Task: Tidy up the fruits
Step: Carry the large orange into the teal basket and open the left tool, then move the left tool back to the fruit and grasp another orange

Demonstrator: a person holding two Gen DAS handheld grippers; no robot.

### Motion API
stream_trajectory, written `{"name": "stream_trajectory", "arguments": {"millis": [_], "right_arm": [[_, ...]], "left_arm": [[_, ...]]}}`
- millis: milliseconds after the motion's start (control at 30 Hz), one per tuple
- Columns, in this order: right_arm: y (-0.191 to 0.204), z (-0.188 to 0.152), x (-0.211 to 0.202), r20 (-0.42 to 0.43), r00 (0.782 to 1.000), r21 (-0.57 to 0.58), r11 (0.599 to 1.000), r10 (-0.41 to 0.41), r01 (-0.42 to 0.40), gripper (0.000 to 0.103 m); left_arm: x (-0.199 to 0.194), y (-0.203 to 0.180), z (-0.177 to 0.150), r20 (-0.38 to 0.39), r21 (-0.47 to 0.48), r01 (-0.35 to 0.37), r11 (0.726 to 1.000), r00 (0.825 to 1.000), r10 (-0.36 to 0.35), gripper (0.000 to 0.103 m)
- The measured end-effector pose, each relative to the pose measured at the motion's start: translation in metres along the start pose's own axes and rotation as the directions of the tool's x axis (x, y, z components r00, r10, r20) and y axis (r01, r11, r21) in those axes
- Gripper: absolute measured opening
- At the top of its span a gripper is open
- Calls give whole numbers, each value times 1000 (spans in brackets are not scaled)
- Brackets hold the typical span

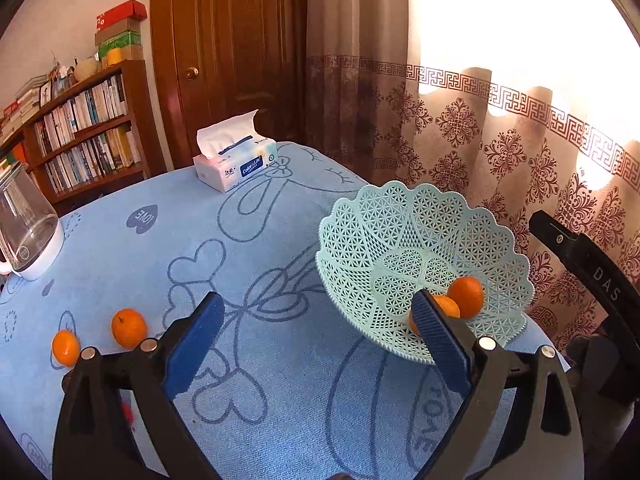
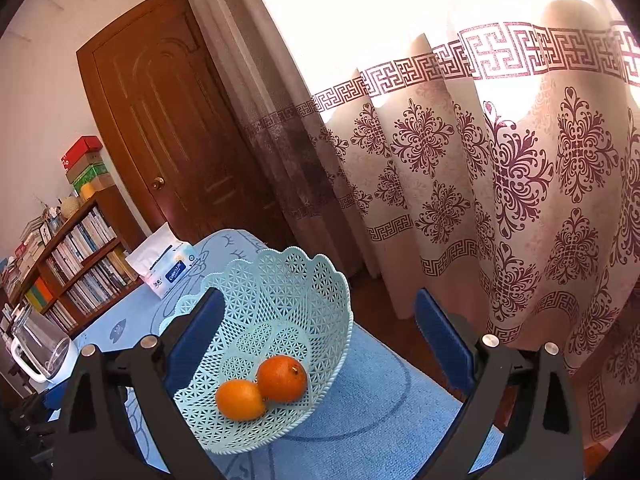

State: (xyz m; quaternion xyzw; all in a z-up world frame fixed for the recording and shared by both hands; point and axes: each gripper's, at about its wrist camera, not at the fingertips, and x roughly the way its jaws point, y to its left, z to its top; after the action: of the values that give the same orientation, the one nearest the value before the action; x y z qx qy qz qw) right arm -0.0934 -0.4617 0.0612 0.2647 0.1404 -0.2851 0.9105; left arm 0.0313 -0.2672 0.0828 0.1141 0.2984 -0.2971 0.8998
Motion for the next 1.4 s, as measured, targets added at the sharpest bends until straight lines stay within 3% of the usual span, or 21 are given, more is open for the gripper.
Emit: {"name": "stream_trajectory", "arguments": {"millis": [433,900,1167,1400], "right_arm": [[30,-6,-35,184,983,-160,987,23,7,100],[36,-9,-34,189,982,-197,980,25,13,100],[42,-13,-39,210,978,-220,975,19,28,100],[55,-20,-49,265,964,-289,956,27,53,100]], "left_arm": [[-31,13,5,92,-13,-84,996,992,85,94],[-65,57,6,146,-110,-175,978,971,190,94],[-86,106,5,157,-216,-240,947,948,276,94],[-98,157,-7,130,-324,-312,893,920,369,94]]}}
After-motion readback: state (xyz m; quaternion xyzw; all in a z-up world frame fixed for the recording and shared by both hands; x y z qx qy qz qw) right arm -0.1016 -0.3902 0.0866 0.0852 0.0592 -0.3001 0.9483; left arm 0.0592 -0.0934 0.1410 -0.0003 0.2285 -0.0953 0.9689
